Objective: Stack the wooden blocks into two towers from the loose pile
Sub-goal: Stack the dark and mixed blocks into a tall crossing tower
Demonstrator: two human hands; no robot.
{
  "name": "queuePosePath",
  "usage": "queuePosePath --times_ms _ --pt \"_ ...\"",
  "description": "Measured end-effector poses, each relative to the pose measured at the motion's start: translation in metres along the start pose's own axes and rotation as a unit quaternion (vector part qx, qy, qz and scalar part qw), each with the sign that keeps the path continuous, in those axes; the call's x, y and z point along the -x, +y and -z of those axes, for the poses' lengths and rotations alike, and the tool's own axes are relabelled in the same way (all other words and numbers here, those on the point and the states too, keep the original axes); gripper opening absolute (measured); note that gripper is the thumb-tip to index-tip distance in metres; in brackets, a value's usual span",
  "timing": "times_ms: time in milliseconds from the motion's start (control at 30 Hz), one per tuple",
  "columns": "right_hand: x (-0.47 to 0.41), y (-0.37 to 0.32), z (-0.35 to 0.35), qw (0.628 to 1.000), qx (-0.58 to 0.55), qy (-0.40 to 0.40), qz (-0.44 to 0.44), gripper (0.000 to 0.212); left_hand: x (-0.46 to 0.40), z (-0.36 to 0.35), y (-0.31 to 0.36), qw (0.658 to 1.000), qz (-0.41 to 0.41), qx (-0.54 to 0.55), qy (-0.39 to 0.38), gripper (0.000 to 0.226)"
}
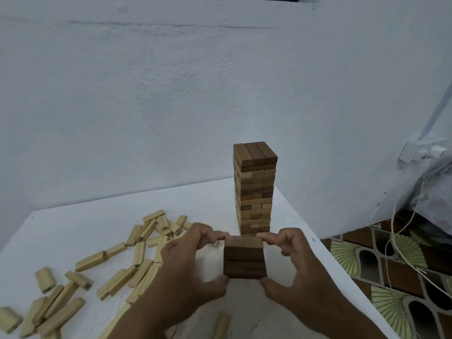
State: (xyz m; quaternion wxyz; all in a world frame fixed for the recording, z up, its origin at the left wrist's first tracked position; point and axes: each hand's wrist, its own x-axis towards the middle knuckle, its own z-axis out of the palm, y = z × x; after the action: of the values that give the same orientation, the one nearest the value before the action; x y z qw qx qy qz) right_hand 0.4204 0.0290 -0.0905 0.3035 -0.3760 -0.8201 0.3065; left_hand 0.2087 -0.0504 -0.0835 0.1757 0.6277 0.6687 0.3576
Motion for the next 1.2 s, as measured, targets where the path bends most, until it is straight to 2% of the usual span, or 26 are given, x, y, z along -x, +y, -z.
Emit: queuePosePath --times_ms 133,367,533,800,1200 --pt "-0.008 -0.019 0.017 0.999 -0.021 0.038 0.028 0.058 -0.008 0.016 0.018 0.996 0.009 0.083 0.037 0.058" --pt "-0.036 -0.047 0.053 0.991 -0.105 0.062 0.049 0.050 -0.031 0.044 0.057 0.987 -0.019 0.136 0.079 0.059" --pt "-0.075 -0.061 0.079 0.987 -0.122 0.078 0.069 0.047 -0.066 0.059 0.078 0.981 -0.024 0.160 0.104 0.053" --pt "-0.134 -0.060 0.103 0.990 -0.131 0.035 0.039 0.045 -0.116 0.063 0.086 0.979 0.005 0.171 0.113 0.050" --pt "-0.148 -0.037 0.094 0.990 -0.138 0.002 -0.012 0.048 -0.128 0.047 0.071 0.983 0.035 0.149 0.102 0.055"
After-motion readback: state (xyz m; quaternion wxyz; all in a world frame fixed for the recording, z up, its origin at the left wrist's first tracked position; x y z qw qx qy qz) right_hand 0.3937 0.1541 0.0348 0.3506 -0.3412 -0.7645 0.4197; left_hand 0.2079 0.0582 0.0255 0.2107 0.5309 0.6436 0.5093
